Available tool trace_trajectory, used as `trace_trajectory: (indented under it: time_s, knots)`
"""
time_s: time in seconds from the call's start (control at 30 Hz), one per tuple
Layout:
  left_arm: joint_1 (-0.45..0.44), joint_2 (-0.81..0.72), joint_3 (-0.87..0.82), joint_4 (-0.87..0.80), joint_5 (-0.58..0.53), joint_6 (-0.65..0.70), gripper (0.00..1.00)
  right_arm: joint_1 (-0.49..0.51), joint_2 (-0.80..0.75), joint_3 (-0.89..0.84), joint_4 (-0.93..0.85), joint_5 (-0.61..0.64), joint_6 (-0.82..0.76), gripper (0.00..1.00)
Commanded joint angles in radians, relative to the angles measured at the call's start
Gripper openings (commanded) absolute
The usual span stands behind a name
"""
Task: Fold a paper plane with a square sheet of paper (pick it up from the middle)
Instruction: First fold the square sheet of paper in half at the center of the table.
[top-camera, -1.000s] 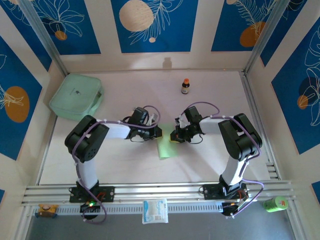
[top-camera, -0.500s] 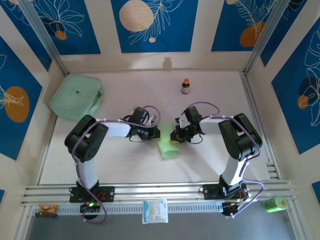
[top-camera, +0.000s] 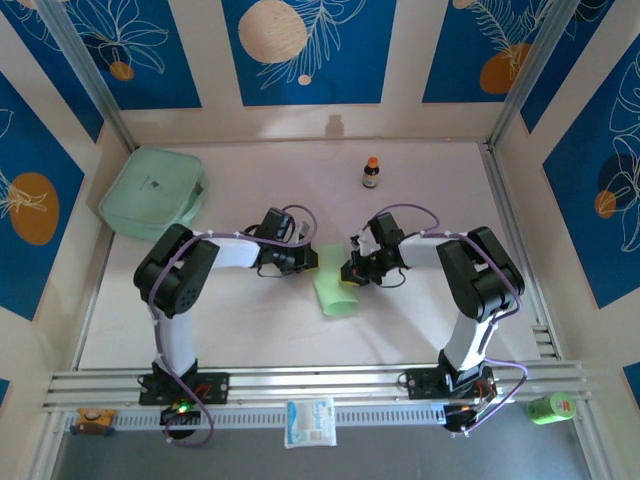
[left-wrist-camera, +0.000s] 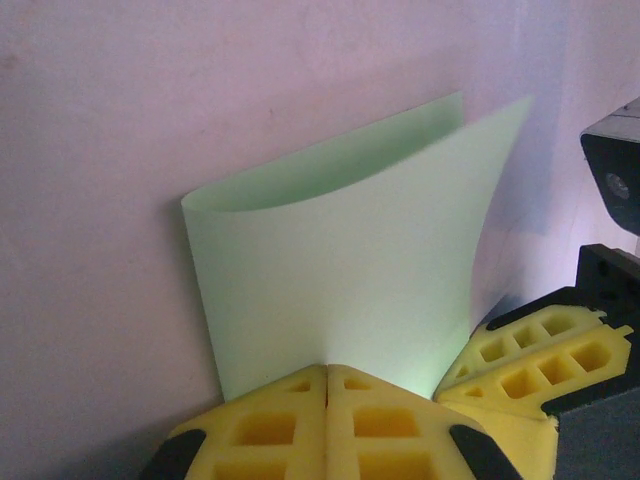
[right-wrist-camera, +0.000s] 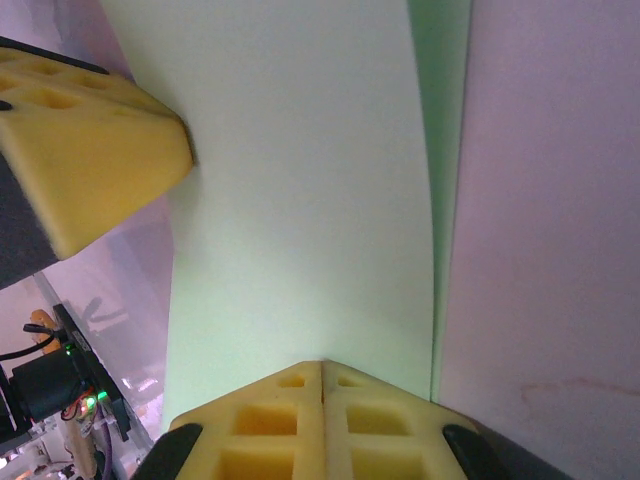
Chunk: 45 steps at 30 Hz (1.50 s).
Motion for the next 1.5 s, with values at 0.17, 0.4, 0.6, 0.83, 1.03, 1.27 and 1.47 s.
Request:
trace_trajectory:
  time_s: [0.17,0.4,0.6,0.83,1.03,1.27,1.47]
  knots:
    - [0.017,-0.015,0.077,-0.136,0.001,0.036,0.0,0.0,0.033,-0.025,-0.091,0.097,0.007,0.0]
    - [0.046,0.043,0.12,-0.115,0.026,0.02,0.0,0.001,0.036,-0.024,-0.091,0.097,0.008,0.0]
    - [0.056,0.082,0.074,-0.084,-0.013,0.002,0.0,0.002,0.028,-0.029,-0.093,0.098,0.01,0.0]
    - [0.073,0.09,0.077,-0.087,-0.07,0.0,0.0,0.003,0.023,-0.033,-0.093,0.093,0.008,0.0]
    - [0.095,0.072,0.103,-0.081,-0.126,-0.053,0.0,0.003,0.023,-0.035,-0.091,0.09,0.008,0.0]
    - [0.1,0.082,0.139,-0.1,-0.175,-0.095,0.0,0.003,0.023,-0.039,-0.088,0.082,0.007,0.0]
    - [0.1,0.099,0.182,-0.137,-0.177,-0.096,0.0,0.004,0.024,-0.039,-0.085,0.077,0.007,0.0]
